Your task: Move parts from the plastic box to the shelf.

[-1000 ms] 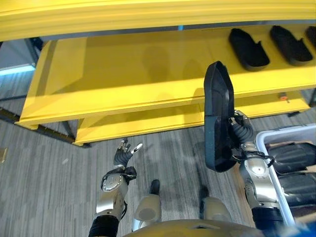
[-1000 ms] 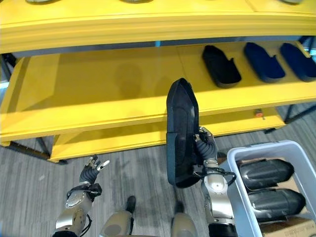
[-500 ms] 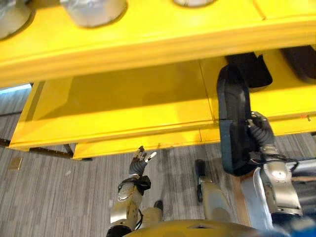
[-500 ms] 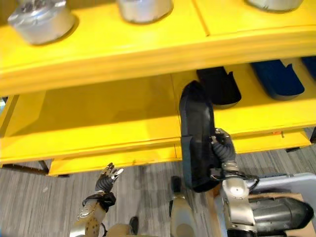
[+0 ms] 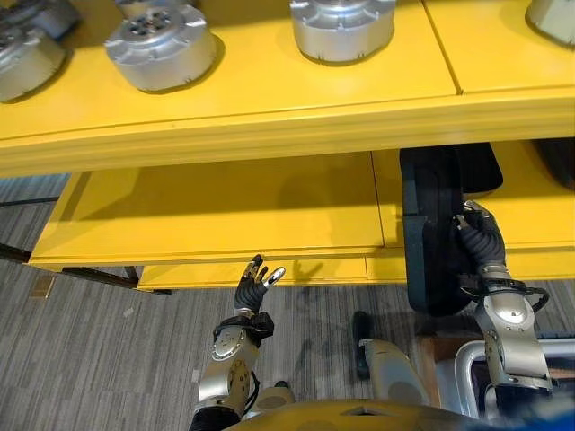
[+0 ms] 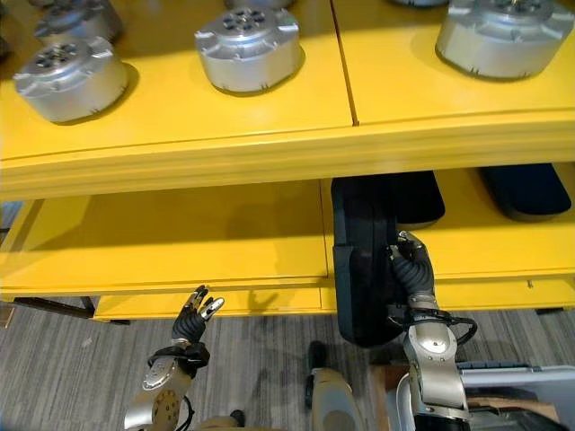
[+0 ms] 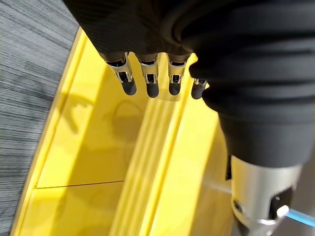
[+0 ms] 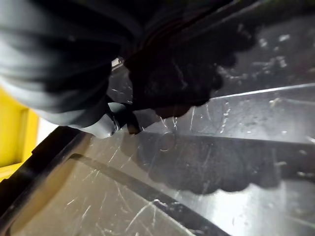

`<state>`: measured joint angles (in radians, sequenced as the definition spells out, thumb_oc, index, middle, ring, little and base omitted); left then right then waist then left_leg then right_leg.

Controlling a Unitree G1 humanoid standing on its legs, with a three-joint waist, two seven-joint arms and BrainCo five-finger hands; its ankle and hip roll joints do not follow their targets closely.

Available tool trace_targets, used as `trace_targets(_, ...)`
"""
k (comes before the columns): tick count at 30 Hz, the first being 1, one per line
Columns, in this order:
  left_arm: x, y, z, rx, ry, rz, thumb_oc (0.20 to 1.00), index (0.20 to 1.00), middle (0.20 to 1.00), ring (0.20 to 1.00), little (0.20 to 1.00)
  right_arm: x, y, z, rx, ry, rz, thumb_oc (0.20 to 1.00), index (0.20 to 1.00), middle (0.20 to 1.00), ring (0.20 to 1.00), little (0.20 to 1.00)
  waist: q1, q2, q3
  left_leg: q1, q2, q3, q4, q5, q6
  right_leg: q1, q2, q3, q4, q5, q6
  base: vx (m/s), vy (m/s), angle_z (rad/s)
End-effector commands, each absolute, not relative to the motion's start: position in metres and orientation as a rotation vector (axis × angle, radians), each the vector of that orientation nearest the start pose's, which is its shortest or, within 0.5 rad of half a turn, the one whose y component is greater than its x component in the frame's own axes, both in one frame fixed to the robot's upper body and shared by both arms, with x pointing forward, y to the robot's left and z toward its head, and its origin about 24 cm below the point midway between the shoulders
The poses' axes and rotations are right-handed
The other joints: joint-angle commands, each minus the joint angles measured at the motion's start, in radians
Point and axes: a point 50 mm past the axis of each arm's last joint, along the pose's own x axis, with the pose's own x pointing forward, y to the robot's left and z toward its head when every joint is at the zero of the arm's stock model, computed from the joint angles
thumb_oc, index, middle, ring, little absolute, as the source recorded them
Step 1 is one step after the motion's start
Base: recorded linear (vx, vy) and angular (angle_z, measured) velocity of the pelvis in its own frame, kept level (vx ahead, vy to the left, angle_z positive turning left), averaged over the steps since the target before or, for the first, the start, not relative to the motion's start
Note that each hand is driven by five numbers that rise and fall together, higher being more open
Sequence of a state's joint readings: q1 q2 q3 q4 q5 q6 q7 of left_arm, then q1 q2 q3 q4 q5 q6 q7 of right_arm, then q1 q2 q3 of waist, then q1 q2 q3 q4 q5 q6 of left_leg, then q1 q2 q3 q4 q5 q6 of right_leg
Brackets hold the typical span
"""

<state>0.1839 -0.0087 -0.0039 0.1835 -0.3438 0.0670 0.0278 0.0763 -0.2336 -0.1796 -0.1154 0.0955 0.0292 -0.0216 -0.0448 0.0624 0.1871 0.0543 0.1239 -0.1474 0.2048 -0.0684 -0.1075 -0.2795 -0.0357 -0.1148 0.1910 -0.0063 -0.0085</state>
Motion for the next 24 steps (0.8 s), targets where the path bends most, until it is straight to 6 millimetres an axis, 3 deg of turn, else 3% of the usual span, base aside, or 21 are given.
trace_targets(1, 0.202, 0.170, -0.030, -0.317, 0.327, 0.103, 1.000, 1.000, 1.000, 1.000, 1.000, 0.233, -0.232, 0.096, -0.110, -0.220, -0.192, 0.200, 0.200, 0.200, 0.200, 0.200, -0.004, -0.063, 0.003, -0.101, -0.103, 0.143, 0.076, 0.073, 0.044, 0.180, -0.089, 0.045, -0.186, 0.108, 0.053, 0.06, -0.015, 0.50)
trace_targets(2, 0.200, 0.171, -0.031, -0.322, 0.332, 0.104, 1.000, 1.000, 1.000, 1.000, 1.000, 0.231, -0.233, 0.096, -0.103, -0.220, -0.202, 0.200, 0.200, 0.200, 0.200, 0.200, -0.008, -0.068, 0.002, -0.084, -0.028, 0.226, -0.024, 0.054, 0.059, 0.207, -0.103, 0.034, -0.197, 0.097, 0.063, 0.12, 0.044, 0.71)
trace_targets(3, 0.200, 0.170, -0.031, -0.323, 0.331, 0.099, 1.000, 1.000, 1.000, 1.000, 1.000, 0.231, -0.234, 0.094, -0.094, -0.215, -0.210, 0.200, 0.200, 0.200, 0.200, 0.200, -0.008, -0.068, -0.009, -0.089, 0.006, 0.246, -0.096, 0.050, 0.059, 0.221, -0.112, 0.030, -0.205, 0.083, 0.070, 0.16, 0.092, 0.85)
trace_targets(5, 0.199, 0.169, -0.030, -0.310, 0.330, 0.086, 1.000, 1.000, 1.000, 1.000, 1.000, 0.227, -0.236, 0.091, -0.093, -0.203, -0.234, 0.200, 0.200, 0.200, 0.200, 0.200, -0.012, -0.050, -0.012, -0.130, 0.101, 0.264, -0.202, 0.152, 0.031, 0.238, -0.127, 0.016, -0.202, 0.054, 0.086, 0.14, 0.130, 0.72)
trace_targets(6, 0.198, 0.169, -0.032, -0.305, 0.339, 0.089, 1.000, 1.000, 1.000, 1.000, 1.000, 0.226, -0.237, 0.091, -0.094, -0.199, -0.237, 0.200, 0.200, 0.200, 0.200, 0.200, -0.017, -0.046, -0.012, -0.135, 0.104, 0.257, -0.170, 0.143, 0.024, 0.241, -0.132, 0.012, -0.197, 0.047, 0.086, 0.09, 0.089, 0.44)
trace_targets(7, 0.198, 0.169, -0.032, -0.305, 0.339, 0.089, 1.000, 1.000, 1.000, 1.000, 1.000, 0.226, -0.237, 0.091, -0.094, -0.199, -0.237, 0.200, 0.200, 0.200, 0.200, 0.200, -0.017, -0.045, -0.012, -0.135, 0.104, 0.257, -0.170, 0.143, 0.024, 0.241, -0.132, 0.012, -0.197, 0.047, 0.086, 0.13, 0.210, 0.22)
trace_targets(8, 0.197, 0.169, -0.035, -0.304, 0.353, 0.082, 1.000, 1.000, 1.000, 1.000, 1.000, 0.228, -0.229, 0.091, -0.089, -0.198, -0.195, 0.200, 0.200, 0.200, 0.200, 0.200, -0.017, -0.036, -0.016, -0.118, 0.045, 0.241, -0.137, 0.076, 0.026, 0.255, -0.147, 0.011, -0.198, 0.059, 0.103, 0.09, 0.178, -0.01)
trace_targets(15, 0.200, 0.177, -0.031, -0.252, 0.332, 0.072, 1.000, 1.000, 1.000, 1.000, 1.000, 0.231, -0.223, 0.087, -0.030, -0.201, -0.209, 0.200, 0.200, 0.200, 0.200, 0.200, 0.012, -0.063, -0.007, -0.129, -0.039, 0.301, -0.054, -0.017, 0.055, 0.285, -0.217, 0.013, -0.243, 0.103, 0.125, 0.09, 0.244, -0.25)
trace_targets(24, 0.200, 0.176, -0.033, -0.251, 0.345, 0.068, 1.000, 1.000, 1.000, 1.000, 1.000, 0.238, -0.216, 0.085, 0.008, -0.192, -0.188, 0.200, 0.200, 0.200, 0.200, 0.200, 0.029, -0.079, -0.005, -0.164, -0.064, 0.305, -0.001, -0.047, 0.066, 0.294, -0.247, -0.017, -0.256, 0.119, 0.138, 0.04, 0.093, 0.06)
